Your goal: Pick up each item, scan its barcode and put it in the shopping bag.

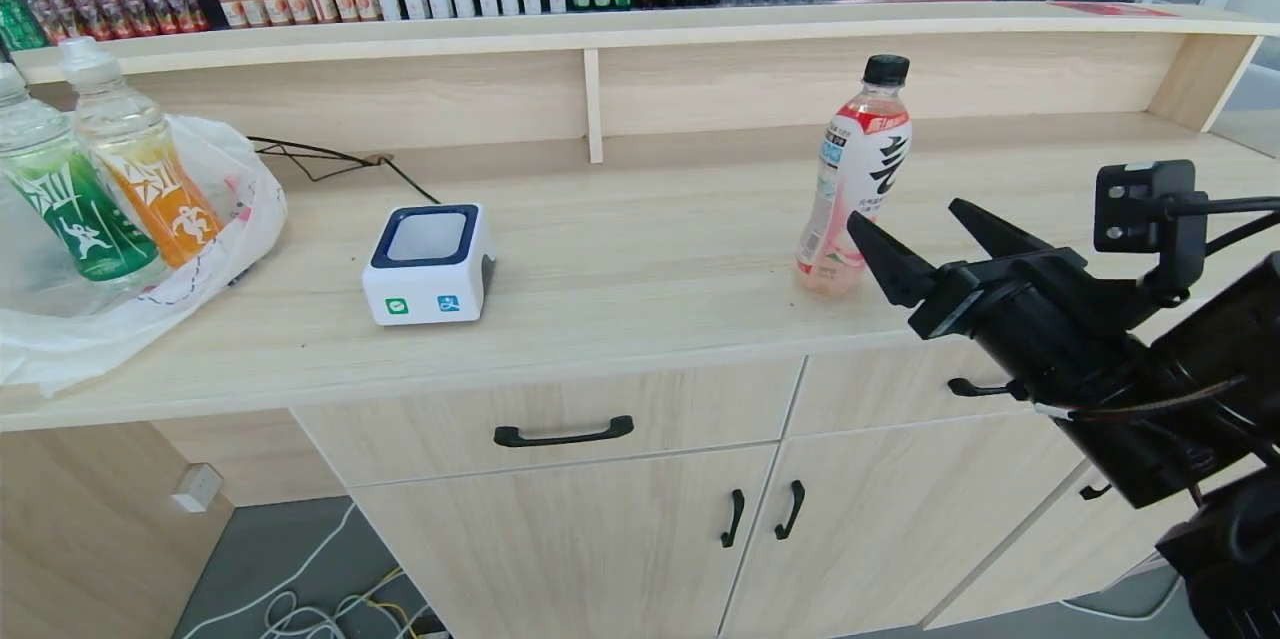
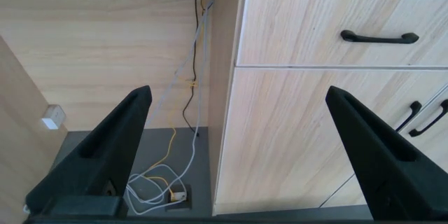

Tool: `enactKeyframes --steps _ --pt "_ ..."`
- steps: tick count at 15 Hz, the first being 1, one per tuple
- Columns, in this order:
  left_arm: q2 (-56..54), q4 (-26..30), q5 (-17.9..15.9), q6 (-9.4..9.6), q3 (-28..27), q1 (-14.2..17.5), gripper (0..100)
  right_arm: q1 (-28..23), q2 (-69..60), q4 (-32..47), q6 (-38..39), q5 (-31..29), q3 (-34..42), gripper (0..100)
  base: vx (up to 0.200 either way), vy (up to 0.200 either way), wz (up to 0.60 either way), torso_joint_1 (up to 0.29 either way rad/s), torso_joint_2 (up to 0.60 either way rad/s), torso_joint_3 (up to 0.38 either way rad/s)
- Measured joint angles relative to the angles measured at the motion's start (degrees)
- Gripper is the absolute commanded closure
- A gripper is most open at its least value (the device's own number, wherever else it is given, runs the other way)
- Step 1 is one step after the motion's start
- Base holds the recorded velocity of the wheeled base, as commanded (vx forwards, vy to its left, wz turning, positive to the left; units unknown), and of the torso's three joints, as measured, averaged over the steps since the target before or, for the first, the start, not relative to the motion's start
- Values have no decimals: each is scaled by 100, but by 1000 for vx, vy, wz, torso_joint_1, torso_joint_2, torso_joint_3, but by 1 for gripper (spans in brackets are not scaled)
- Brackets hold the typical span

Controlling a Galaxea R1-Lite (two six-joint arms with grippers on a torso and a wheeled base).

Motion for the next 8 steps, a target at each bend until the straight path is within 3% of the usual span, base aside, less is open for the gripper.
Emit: enactKeyframes --steps 8 --pt "0 0 0 0 0 -2 0 -232 267 352 235 323 -336 0 0 0 0 0 0 0"
